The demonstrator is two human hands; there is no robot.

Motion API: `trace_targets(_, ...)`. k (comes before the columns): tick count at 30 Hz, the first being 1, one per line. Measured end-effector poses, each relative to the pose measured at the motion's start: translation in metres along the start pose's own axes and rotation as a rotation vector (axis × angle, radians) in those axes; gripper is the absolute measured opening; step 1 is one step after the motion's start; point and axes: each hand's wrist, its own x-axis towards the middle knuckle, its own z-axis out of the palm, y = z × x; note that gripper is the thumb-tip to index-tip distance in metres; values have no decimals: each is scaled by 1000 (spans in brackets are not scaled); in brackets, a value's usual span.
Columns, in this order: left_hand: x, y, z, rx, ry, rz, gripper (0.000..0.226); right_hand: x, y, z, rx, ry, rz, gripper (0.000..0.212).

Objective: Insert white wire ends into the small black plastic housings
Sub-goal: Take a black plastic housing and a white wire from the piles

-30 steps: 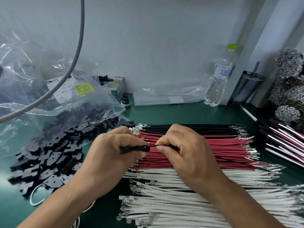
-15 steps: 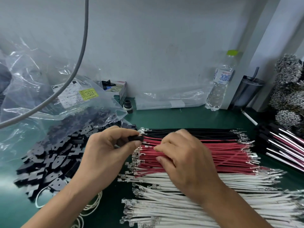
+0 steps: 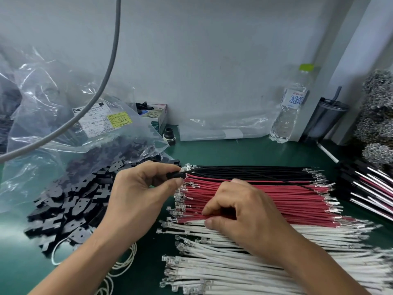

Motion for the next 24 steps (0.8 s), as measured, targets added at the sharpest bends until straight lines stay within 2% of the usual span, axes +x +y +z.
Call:
trace_targets(2,-1,1,-1,-11,1,-5,20,1,0,1,9,27,1,6)
trace_targets(9,1,4,-2,-160,28,-83,22,1,5,-4,90,134,98,9)
trace_targets(13,2,5,-3,-216,28,-134,22,1,9,-10,124,175,109,18)
trace_targets(16,2,8,-4,-303,-12,-183,20,1,9,-11,111,194,73,26)
trace_targets(20,-1,13,-4,-443,-122,-252,35,1,4,-12,137,314,33,10)
trace_targets(24,1,15,-5,-562,-195,-320,38,1,-1,-11,131,437,-14,6)
